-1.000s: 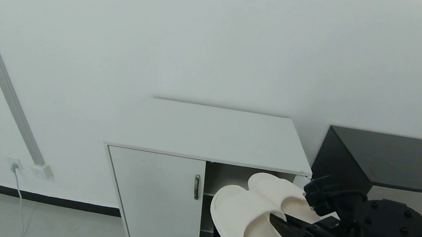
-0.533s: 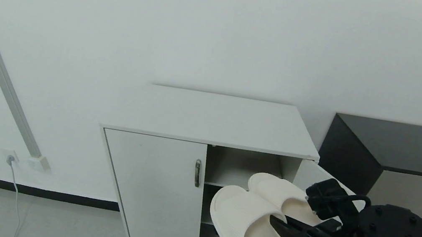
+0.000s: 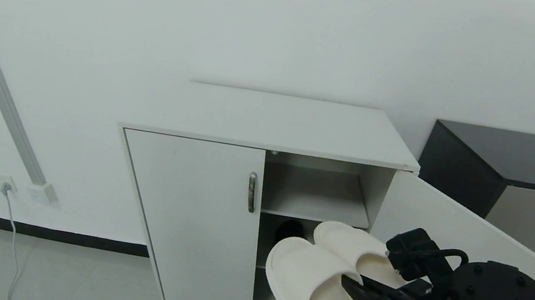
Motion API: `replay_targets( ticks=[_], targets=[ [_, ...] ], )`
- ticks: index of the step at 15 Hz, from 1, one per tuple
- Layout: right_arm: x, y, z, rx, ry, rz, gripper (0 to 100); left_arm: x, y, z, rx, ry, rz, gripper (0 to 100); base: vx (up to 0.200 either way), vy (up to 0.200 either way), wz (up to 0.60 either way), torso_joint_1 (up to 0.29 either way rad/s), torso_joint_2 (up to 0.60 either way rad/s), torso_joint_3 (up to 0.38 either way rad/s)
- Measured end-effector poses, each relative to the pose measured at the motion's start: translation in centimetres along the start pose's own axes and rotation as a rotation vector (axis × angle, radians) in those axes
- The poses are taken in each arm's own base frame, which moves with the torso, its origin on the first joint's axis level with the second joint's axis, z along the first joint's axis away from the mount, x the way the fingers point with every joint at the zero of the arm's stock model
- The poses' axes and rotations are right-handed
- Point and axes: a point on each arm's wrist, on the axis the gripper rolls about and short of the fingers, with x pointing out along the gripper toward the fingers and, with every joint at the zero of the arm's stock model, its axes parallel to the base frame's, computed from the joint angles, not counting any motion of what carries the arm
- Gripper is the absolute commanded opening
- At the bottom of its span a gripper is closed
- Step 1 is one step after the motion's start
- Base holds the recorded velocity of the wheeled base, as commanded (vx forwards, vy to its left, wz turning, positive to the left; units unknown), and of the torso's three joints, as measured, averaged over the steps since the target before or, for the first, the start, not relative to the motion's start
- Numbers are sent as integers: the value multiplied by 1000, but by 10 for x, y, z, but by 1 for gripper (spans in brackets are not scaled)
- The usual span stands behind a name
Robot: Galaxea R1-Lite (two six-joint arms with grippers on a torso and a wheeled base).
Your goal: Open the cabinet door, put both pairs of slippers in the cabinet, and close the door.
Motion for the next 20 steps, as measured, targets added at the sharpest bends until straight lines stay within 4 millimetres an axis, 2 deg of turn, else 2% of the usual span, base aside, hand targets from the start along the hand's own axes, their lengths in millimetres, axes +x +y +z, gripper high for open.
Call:
replay_targets(
  ticks=[9,15,20],
  targets=[
    [3,0,-3,-4,15,0,0,0,0,0,0,0,0,0,0,0,0,-140,472,332],
    [3,1,-4,-5,17,2,0,0,0,0,0,0,0,0,0,0,0,-56,437,370],
    [3,2,-4,-6,18,6,0,0,0,0,1,0,0,0,0,0,0,0,30,22]
  ],
)
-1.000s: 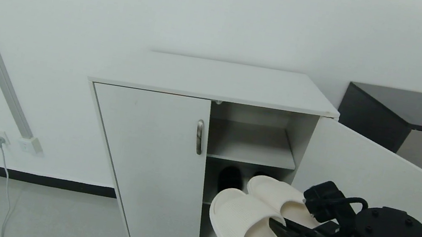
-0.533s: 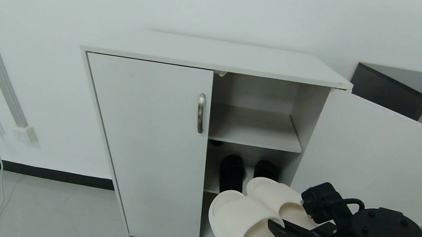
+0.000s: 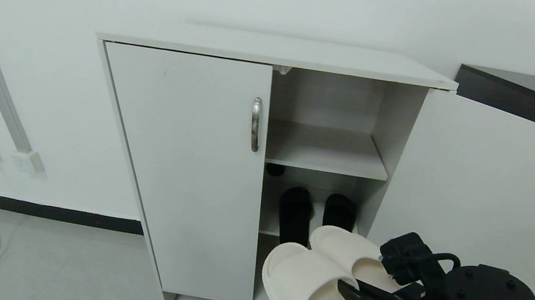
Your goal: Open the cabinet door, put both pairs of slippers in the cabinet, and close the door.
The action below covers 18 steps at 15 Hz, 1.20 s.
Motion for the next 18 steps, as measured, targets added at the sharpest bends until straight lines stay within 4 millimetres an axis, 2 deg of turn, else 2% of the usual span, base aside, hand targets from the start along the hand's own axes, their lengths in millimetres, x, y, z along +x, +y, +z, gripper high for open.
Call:
replay_targets(
  ticks=[9,16,18],
  targets=[
    [-1,6,-1,-9,-13,27,0,0,0,0,1,0,0,0,0,0,0,-2,49,33],
    [14,12,-2,-18,-69,36,0,0,0,0,2,1,0,0,0,0,0,0,0,0],
    [21,15,1,-12,-87,-19,0,0,0,0,2,1,0,0,0,0,0,0,0,0]
  ],
)
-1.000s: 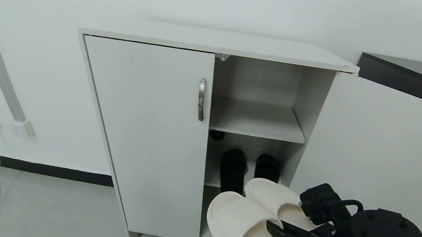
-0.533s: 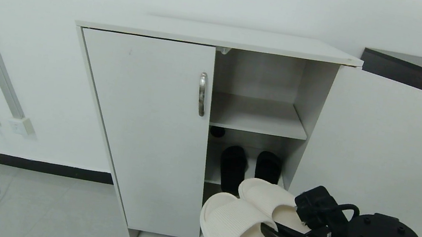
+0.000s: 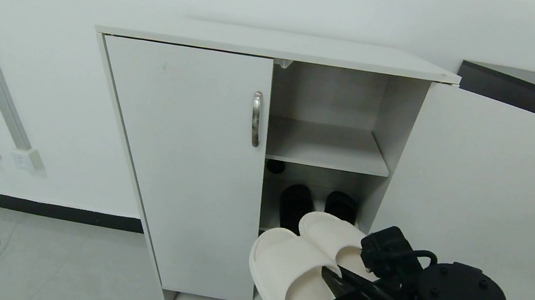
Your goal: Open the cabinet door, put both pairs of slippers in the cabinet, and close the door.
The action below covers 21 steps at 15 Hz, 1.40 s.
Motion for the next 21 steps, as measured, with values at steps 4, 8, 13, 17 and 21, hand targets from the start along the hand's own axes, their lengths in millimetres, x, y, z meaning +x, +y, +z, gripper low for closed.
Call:
replay_targets(
  ticks=[4,8,13,17,21],
  targets=[
    [35,16,3,31,-40,-184,0,0,0,0,0,0,-1,0,0,0,0,0,0,0],
    [72,33,0,26,-19,-293,0,0,0,0,2,1,-1,0,0,0,0,0,0,0],
    [88,43,24,47,7,-405,0,0,0,0,2,1,-1,0,0,0,0,0,0,0],
    [79,46,64,60,-23,-435,0,0,0,0,1,1,-1,0,0,0,0,0,0,0],
    [70,43,85,75,-53,-459,0,0,0,0,0,0,0,0,0,0,0,0,0,0]
  ],
)
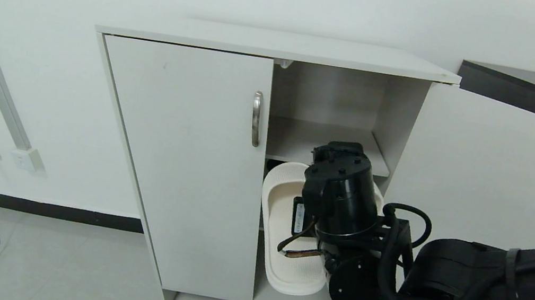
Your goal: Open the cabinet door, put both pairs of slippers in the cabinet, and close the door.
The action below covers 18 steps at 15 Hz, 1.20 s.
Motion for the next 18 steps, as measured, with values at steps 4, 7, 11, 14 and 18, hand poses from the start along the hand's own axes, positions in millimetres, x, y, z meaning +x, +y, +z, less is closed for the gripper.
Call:
replay_targets(
  ticks=[4,7,11,14,18],
  targets=[
    [1,-4,4,7,-7,-10,0,0,0,0,3,0,0,0,0,0,0,0,0,0],
    [4,-9,7,14,-11,-21,0,0,0,0,2,0,0,0,0,0,0,0,0,0],
    [4,-12,9,22,-13,-23,0,0,0,0,1,0,0,0,0,0,0,0,0,0],
    [5,-14,10,26,-15,-26,0,0,0,0,1,0,0,0,133,0,0,2,3,3],
    [8,-17,12,34,-18,-36,0,0,0,0,1,1,-1,0,200,0,0,0,2,2]
  ],
)
